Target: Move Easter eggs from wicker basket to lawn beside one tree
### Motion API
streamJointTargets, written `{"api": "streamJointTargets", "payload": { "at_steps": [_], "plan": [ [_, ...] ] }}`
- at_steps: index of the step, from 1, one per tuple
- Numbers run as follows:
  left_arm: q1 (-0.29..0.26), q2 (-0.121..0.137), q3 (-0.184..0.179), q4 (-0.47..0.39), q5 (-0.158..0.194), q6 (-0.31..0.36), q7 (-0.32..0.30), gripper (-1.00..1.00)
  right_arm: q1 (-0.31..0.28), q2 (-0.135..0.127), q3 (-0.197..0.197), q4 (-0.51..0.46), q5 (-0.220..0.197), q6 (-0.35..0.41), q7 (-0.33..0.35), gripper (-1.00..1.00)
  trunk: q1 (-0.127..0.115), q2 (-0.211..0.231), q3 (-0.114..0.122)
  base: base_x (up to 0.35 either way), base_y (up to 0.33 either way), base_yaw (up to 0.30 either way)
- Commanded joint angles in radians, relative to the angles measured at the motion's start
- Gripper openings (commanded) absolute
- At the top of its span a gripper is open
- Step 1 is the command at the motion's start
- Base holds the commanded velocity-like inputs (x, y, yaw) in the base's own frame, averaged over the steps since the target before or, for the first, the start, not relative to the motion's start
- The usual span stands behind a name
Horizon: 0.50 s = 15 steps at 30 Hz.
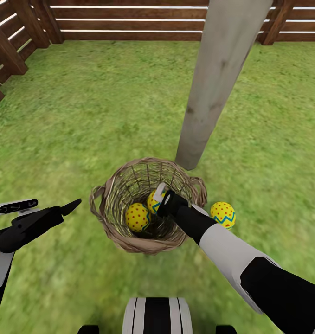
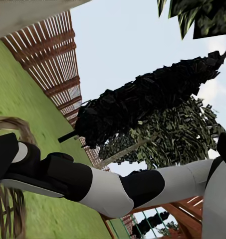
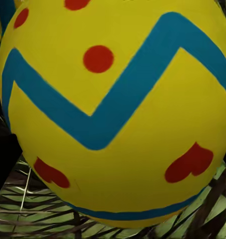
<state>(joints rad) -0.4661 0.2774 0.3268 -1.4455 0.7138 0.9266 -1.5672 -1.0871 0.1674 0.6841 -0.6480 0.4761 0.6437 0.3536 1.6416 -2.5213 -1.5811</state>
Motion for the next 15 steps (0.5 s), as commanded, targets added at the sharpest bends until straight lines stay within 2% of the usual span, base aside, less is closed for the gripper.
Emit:
{"api": "streamJointTargets", "payload": {
  "at_steps": [1,7,10,12,15],
  "plan": [
    [0.000,-0.001,0.000,0.000,0.000,0.011,-0.004,1.00,-0.001,0.000,0.002,-0.002,0.011,0.004,0.008,-1.00,-0.001,0.000,0.003,-0.012,0.000,0.000],
    [0.000,-0.001,0.000,0.000,0.000,0.012,-0.004,1.00,-0.001,-0.002,0.002,-0.007,0.012,0.004,0.009,-1.00,-0.003,0.001,0.027,-0.001,0.000,0.000],
    [0.000,-0.001,0.000,0.000,-0.001,0.012,-0.004,1.00,-0.001,-0.003,-0.005,-0.058,0.009,0.008,0.012,-1.00,-0.005,0.002,0.038,-0.003,0.000,0.000],
    [0.000,-0.001,0.000,0.000,-0.001,0.012,-0.004,1.00,0.000,-0.001,-0.063,-0.071,0.009,0.008,0.014,-1.00,-0.006,0.003,0.046,-0.230,0.000,0.000],
    [0.000,-0.001,0.000,0.000,-0.001,0.012,-0.004,1.00,0.001,-0.002,-0.078,-0.077,0.008,0.008,0.017,-1.00,-0.007,0.003,0.058,-0.052,0.000,0.000]
  ]
}}
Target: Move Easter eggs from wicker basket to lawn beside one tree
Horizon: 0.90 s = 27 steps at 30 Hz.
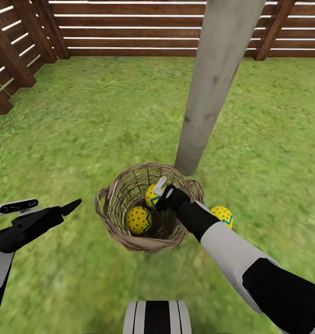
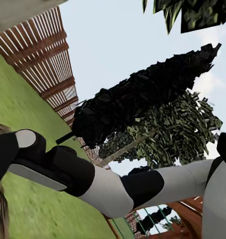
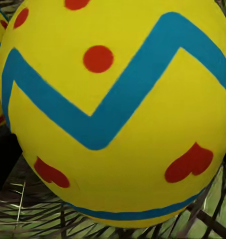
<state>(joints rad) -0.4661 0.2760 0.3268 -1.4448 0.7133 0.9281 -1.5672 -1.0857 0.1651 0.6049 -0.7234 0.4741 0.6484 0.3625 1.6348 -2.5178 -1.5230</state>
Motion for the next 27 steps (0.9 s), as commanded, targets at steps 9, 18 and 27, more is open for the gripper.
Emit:
{"api": "streamJointTargets", "payload": {
  "at_steps": [9,18,27],
  "plan": [
    [0.000,0.002,0.000,0.005,-0.002,0.011,-0.004,1.00,0.000,-0.002,-0.063,-0.005,0.007,0.091,0.016,-1.00,-0.004,0.002,0.034,-0.139,0.000,0.000],
    [0.000,0.001,0.000,0.007,-0.003,0.012,-0.004,1.00,0.039,-0.045,-0.171,-0.397,0.005,0.344,0.417,-1.00,-0.008,0.004,0.069,-0.057,0.000,0.000],
    [0.028,0.003,0.003,0.047,0.003,0.014,-0.004,1.00,0.041,-0.038,-0.269,-0.431,0.003,0.346,0.521,-1.00,-0.010,0.005,0.081,-0.035,0.000,0.000]
  ]
}}
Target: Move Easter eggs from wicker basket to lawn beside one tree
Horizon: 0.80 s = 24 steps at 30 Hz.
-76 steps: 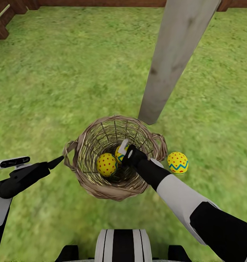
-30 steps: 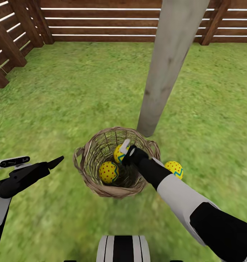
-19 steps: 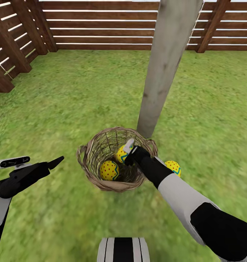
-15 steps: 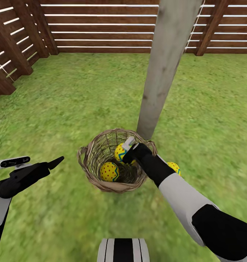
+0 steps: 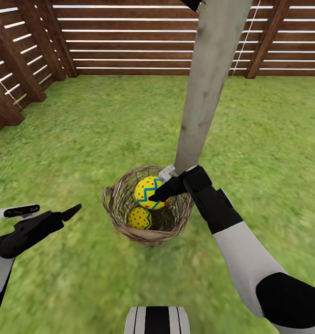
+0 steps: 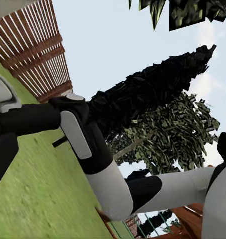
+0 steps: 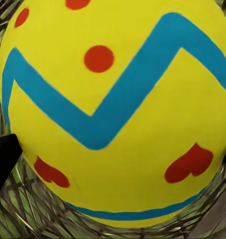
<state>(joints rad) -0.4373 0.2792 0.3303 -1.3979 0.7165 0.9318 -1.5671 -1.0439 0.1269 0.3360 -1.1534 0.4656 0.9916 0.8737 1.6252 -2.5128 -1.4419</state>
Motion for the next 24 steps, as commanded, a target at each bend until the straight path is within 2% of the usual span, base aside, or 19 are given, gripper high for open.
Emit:
{"api": "streamJointTargets", "payload": {
  "at_steps": [1,6,10,14,15,16,17,18,20,22,24],
  "plan": [
    [0.000,0.001,-0.001,0.006,-0.001,0.012,-0.004,1.00,-0.001,0.001,0.000,-0.001,0.011,0.002,0.010,-1.00,-0.001,0.000,0.003,0.000,0.000,0.000],
    [0.000,0.004,-0.002,0.021,-0.004,0.019,-0.003,1.00,-0.001,0.002,0.000,-0.005,0.012,0.002,0.010,-1.00,-0.003,0.001,0.023,-0.001,0.000,0.000],
    [0.000,0.005,-0.001,0.025,-0.005,0.021,-0.002,1.00,-0.001,0.002,-0.009,-0.010,0.012,0.002,0.010,-1.00,-0.005,0.002,0.038,-0.259,0.000,0.000],
    [0.000,0.005,0.000,0.026,-0.006,0.021,0.002,1.00,-0.001,0.010,-0.130,-0.019,0.010,0.003,0.013,-1.00,-0.006,0.003,0.054,-0.336,0.000,0.000],
    [0.000,0.005,0.000,0.026,-0.006,0.021,0.003,1.00,-0.001,0.010,-0.146,-0.023,-0.011,0.005,0.014,-1.00,-0.007,0.003,0.057,-0.339,0.000,0.000],
    [0.000,0.005,0.000,0.026,-0.006,0.021,0.004,1.00,-0.001,0.010,-0.157,-0.031,-0.068,0.007,0.014,-1.00,-0.007,0.004,0.061,-0.339,0.000,0.000],
    [0.000,0.005,0.000,0.026,-0.007,0.021,0.004,1.00,-0.001,0.010,-0.185,-0.045,-0.133,0.009,0.012,-1.00,-0.008,0.004,0.065,-0.339,0.000,0.000],
    [0.000,0.005,0.000,0.026,-0.007,0.021,0.004,1.00,-0.001,0.010,-0.243,-0.065,-0.188,0.012,0.012,-1.00,-0.008,0.004,0.069,-0.339,0.000,0.000],
    [0.000,0.005,-0.002,0.026,-0.008,0.021,0.004,1.00,0.000,0.010,-0.297,-0.076,-0.215,0.013,0.013,-1.00,-0.009,0.004,0.077,-0.339,0.000,0.000],
    [0.000,0.004,-0.002,0.028,-0.008,0.021,0.004,1.00,0.005,0.013,-0.310,-0.078,-0.243,0.013,0.014,-1.00,-0.010,0.005,0.085,-0.339,0.000,0.000],
    [0.000,0.003,-0.002,0.029,-0.008,0.021,0.005,1.00,0.010,0.008,-0.314,-0.077,-0.380,0.014,0.013,-1.00,-0.011,0.005,0.092,-0.339,0.000,0.000]
  ]
}}
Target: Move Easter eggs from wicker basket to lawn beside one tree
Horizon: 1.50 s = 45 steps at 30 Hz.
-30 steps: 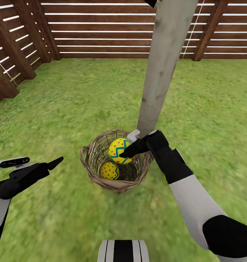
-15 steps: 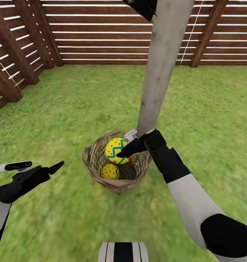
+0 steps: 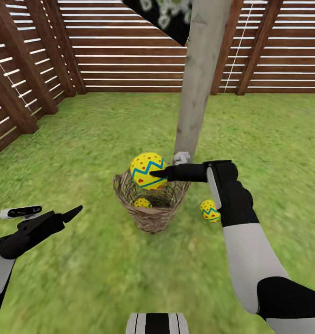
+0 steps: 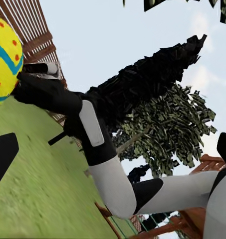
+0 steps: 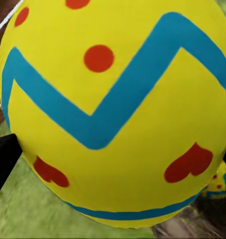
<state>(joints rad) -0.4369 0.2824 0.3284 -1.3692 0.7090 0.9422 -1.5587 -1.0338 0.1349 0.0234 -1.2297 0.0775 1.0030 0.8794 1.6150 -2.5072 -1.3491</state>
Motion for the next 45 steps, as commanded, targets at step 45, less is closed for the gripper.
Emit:
{"api": "streamJointTargets", "payload": {
  "at_steps": [45],
  "plan": [
    [0.000,-0.040,-0.130,-0.044,0.004,-0.010,-0.012,1.00,0.347,-0.564,-0.103,0.083,-0.505,-0.278,-0.634,-1.00,-0.003,0.001,0.026,0.093,-0.088,-0.024]
  ]
}}
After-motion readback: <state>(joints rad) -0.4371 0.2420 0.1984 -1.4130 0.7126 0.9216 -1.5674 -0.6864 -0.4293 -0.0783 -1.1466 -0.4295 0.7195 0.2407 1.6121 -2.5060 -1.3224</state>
